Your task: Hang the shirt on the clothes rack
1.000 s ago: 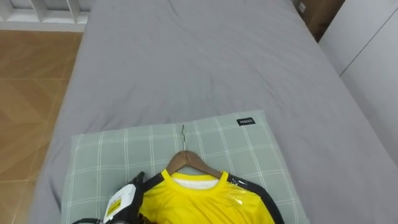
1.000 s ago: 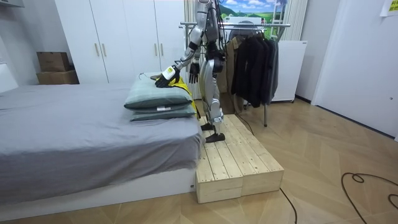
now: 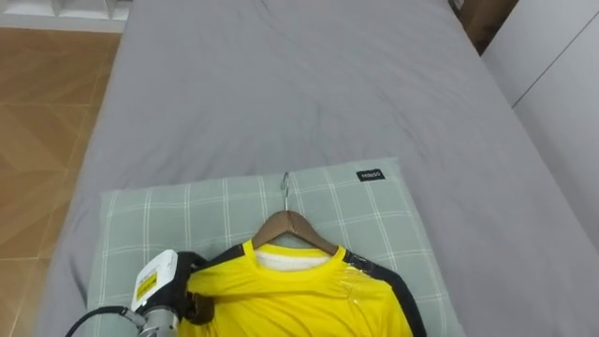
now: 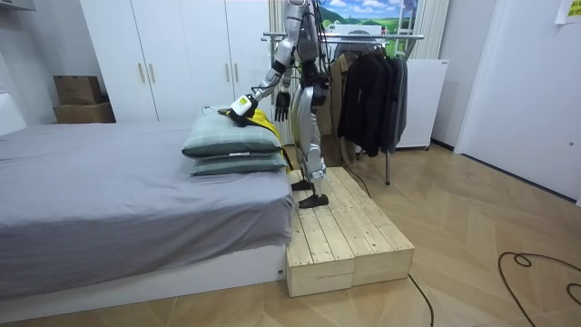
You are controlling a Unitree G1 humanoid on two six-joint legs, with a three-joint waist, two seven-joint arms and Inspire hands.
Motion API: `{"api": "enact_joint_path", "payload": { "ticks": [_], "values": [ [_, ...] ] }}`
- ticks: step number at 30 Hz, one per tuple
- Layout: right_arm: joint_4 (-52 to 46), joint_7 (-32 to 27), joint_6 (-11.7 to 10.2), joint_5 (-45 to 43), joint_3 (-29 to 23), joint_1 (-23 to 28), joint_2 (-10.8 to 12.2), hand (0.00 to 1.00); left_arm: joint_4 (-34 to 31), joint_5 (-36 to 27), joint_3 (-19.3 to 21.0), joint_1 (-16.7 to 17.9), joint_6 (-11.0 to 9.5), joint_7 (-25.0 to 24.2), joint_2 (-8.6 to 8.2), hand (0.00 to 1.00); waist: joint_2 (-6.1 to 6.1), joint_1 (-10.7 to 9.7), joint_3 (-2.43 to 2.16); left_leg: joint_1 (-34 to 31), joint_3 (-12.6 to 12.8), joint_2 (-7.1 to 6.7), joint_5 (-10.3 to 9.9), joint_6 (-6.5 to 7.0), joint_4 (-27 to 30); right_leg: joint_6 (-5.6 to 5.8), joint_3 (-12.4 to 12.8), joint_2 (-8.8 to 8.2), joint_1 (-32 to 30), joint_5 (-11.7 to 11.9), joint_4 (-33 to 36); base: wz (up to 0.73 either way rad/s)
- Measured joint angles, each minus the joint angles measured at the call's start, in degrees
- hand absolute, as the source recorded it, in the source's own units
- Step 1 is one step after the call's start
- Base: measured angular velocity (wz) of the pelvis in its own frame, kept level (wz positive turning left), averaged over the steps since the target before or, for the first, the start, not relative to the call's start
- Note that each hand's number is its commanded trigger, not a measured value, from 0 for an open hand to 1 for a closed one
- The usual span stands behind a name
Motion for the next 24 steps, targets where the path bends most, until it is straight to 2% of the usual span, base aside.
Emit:
{"api": "enact_joint_path", "payload": {
  "ticks": [12, 20, 24],
  "values": [
    [0.0, 0.2, 0.0, -0.5, -0.2, -0.5, 0.0, 0.00, 0.3, -1.3, 0.0, 1.0, 0.0, -0.3, -0.53, 1.00, 0.08, 0.0, 0.05, 0.3, -0.6, 0.06, 0.0, -0.01, -0.5, -0.03, -0.8, 0.09, 0.5, 0.1, -0.6, 0.01],
    [0.0, 0.5, 0.0, 0.0, -0.1, -0.5, 0.0, 0.00, 0.3, -2.2, 0.0, 1.0, 0.1, -0.3, -0.82, 1.00, 0.71, 0.0, 0.43, 0.3, -0.9, 0.11, 0.0, -0.05, -0.8, -0.14, -0.7, 0.56, 0.6, 0.3, -0.6, 0.02],
    [0.0, 0.7, 0.0, 0.1, 0.0, -0.4, 0.0, 0.00, 0.5, -1.9, 0.0, 1.2, 0.1, -0.2, -0.90, 1.00, 0.98, 0.2, 0.47, 0.8, -0.7, 0.13, 0.0, -0.16, -1.1, -0.14, -0.7, 0.60, 0.8, 0.3, -0.6, -0.03]
  ]
}}
